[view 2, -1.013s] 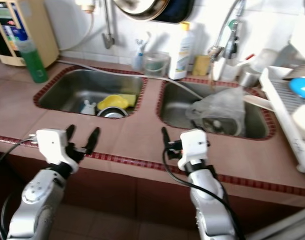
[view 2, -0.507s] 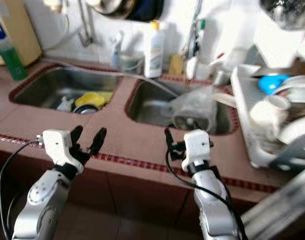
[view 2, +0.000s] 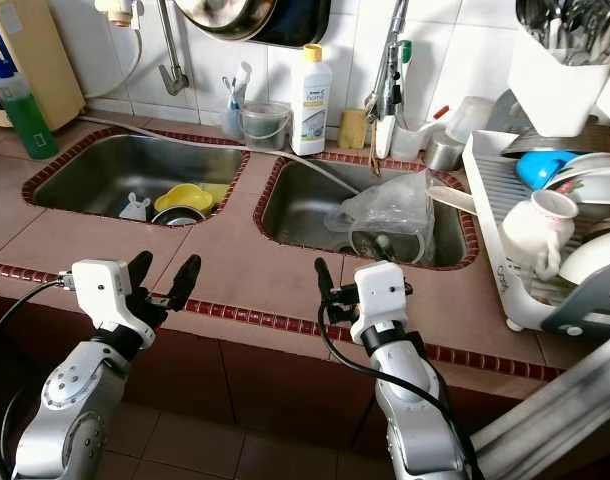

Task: Kitchen organization

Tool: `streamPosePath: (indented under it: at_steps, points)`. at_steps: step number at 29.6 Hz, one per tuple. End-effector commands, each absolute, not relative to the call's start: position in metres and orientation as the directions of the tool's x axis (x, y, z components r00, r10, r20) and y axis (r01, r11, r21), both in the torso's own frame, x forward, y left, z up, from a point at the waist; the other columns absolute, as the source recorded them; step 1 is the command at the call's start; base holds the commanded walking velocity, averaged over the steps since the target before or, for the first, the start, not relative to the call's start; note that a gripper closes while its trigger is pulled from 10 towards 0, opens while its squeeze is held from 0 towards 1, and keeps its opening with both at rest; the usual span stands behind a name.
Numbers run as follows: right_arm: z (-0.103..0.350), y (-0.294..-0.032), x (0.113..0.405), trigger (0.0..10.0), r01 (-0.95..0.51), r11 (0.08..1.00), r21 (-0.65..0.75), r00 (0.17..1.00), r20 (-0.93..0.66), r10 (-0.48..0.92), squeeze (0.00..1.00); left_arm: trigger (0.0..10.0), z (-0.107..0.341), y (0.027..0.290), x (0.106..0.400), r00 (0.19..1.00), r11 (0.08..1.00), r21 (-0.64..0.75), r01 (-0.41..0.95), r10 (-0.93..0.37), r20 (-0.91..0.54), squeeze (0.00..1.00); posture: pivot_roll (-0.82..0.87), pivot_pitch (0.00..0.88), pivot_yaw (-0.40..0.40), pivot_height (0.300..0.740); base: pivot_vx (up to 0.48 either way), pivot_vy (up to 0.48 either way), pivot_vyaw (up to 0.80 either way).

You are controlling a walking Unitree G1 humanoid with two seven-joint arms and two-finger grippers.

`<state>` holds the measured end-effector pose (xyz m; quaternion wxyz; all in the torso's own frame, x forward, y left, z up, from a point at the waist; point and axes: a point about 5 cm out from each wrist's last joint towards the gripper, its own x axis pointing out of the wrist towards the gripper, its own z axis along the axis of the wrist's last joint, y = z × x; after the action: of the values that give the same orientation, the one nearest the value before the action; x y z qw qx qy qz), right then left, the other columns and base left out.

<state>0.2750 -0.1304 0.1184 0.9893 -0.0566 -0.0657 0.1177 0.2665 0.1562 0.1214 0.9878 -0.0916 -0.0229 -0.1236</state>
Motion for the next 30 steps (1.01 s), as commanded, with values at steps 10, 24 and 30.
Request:
streamPosePath:
  at_steps: [10, 24, 30]
  points:
    - [0.1208, -0.1308, 0.2758, 10.0, -0.225, 0.965, -0.136, 0.962, 0.126, 0.243, 0.00, 10.0, 0.1253, 0.1553, 0.2659, 0.966, 0.951, -0.173, 0.256, -0.247, 0.075, 0.00, 0.02, 0.000, -0.011, 0.740, 0.000, 0.000, 0.00]
    - [0.1204, -0.1312, 0.2756, 10.0, -0.224, 0.965, -0.135, 0.963, 0.122, 0.241, 0.00, 10.0, 0.1251, 0.1552, 0.2656, 0.967, 0.951, -0.175, 0.254, -0.245, 0.071, 0.00, 0.02, 0.010, -0.013, 0.740, 0.000, 0.000, 0.00]
    - [0.1207, -0.1313, 0.2763, 10.0, -0.227, 0.965, -0.135, 0.962, 0.122, 0.243, 0.00, 10.0, 0.1254, 0.1552, 0.2661, 0.968, 0.953, -0.172, 0.251, -0.242, 0.071, 0.00, 0.02, 0.016, -0.014, 0.740, -0.205, 0.000, 0.00]
